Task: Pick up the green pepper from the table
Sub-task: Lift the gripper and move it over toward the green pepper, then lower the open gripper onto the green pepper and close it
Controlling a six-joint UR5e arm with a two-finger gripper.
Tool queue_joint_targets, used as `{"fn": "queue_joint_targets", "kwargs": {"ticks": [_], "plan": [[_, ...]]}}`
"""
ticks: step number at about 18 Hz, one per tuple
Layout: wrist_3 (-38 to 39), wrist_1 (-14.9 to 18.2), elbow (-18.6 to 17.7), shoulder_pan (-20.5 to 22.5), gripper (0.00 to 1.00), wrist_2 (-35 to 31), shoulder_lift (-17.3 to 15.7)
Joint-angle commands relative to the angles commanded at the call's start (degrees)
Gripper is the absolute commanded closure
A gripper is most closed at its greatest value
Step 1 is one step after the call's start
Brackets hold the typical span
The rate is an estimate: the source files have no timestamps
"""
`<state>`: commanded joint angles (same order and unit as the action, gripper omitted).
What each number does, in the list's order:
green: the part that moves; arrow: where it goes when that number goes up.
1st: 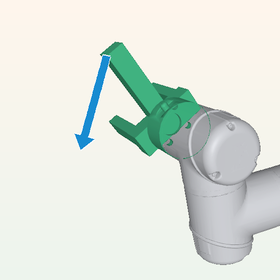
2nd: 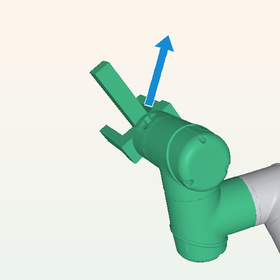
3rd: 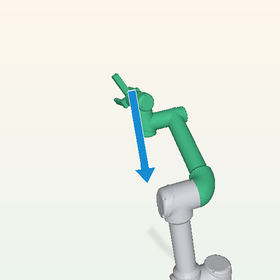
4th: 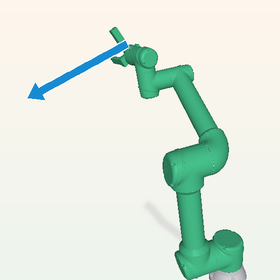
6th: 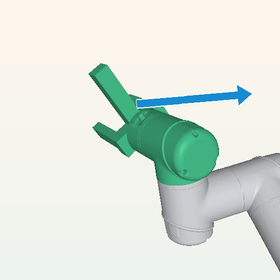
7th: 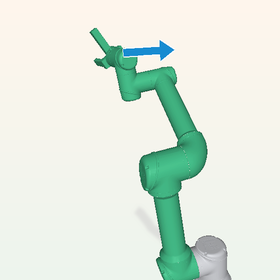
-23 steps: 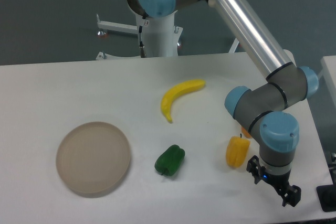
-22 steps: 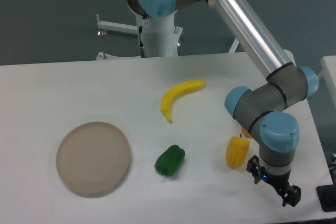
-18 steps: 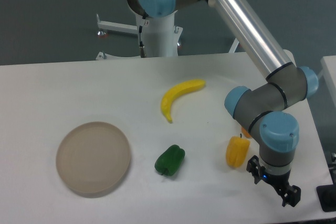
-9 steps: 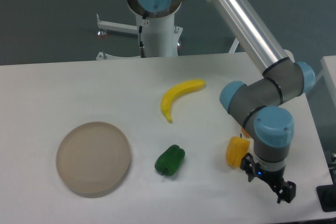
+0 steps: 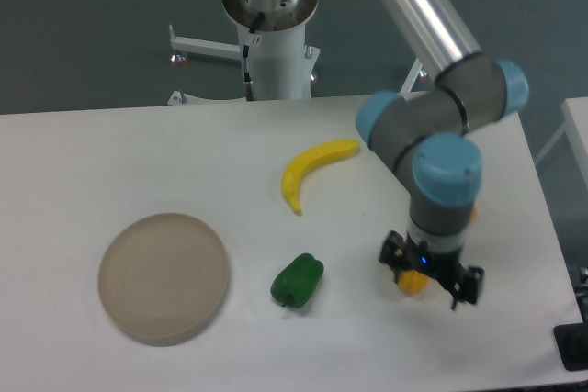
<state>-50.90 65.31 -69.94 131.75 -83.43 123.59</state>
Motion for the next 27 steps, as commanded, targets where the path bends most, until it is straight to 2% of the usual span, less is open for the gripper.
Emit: {"fn": "queue_joint_targets", "kwargs": {"ticks": [2,5,9,11,21,25,27], "plan": [[1.3,-0.4,-3.1,-0.6,0.00,4.0,-1.3],[3.3,-1.8,-5.4,-1.7,0.00,7.5,-1.5],[3.4,-7.8,-9.5,-3.8,0.00,7.7,-1.3],[3.3,-9.8,-11.1,-4.1,0.00,7.7,-1.2],[2.8,-10.1,-12.1,-5.4,0.00,7.6,-0.5],[2.6,-10.3,-11.7,-5.4,0.00,7.6,0.8],[2.6,-11.8,-12.1,-6.0,0.00,7.6,1.3]]}}
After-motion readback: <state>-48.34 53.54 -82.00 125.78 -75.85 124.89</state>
